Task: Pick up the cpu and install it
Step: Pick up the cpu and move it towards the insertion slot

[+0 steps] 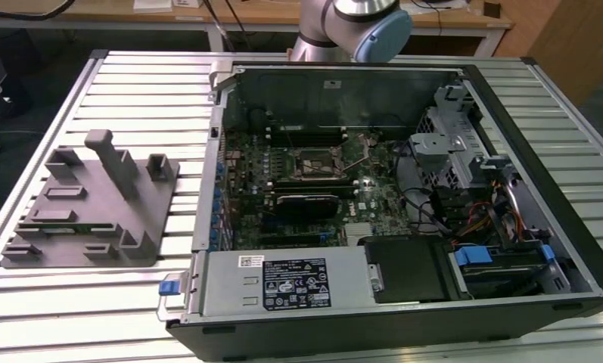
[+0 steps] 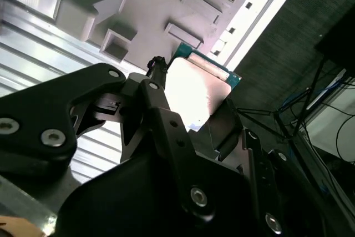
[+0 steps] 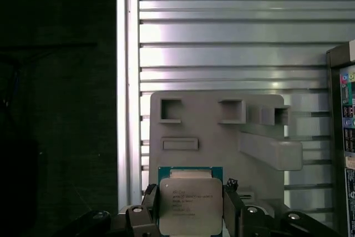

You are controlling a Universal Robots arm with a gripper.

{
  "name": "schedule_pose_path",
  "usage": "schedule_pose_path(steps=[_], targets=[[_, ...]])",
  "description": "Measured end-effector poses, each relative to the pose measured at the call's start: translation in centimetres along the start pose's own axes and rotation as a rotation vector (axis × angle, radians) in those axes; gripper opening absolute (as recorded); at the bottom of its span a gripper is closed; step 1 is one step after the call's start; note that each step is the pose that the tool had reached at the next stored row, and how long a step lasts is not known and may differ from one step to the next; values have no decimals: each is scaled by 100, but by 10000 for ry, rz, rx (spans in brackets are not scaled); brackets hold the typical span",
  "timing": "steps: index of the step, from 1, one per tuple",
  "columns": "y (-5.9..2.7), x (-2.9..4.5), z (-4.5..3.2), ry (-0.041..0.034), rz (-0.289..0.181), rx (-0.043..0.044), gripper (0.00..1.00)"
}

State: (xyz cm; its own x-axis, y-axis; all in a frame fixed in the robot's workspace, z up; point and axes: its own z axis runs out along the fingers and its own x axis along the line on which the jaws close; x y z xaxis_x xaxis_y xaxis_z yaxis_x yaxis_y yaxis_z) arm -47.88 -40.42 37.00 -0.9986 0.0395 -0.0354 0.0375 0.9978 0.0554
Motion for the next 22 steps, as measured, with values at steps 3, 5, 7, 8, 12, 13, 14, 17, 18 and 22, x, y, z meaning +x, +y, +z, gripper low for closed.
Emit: schedule_pose_path(steps=[3, 5, 7, 8, 12, 13, 14, 17, 18, 22], targets=[[8, -2, -69, -2, 0, 0, 55], [13, -4, -112, -6, 0, -1, 55], [17, -5, -153, -8, 0, 0, 55], [19, -6, -168, -8, -1, 0, 55], [19, -6, -171, -11, 0, -1, 55], [19, -6, -172, -10, 0, -1, 55], [19, -6, -173, -9, -1, 0, 55], [21, -16, -174, -7, 0, 1, 55], [20, -23, -173, -9, 0, 0, 55], [23, -66, -171, -8, 0, 0, 55]])
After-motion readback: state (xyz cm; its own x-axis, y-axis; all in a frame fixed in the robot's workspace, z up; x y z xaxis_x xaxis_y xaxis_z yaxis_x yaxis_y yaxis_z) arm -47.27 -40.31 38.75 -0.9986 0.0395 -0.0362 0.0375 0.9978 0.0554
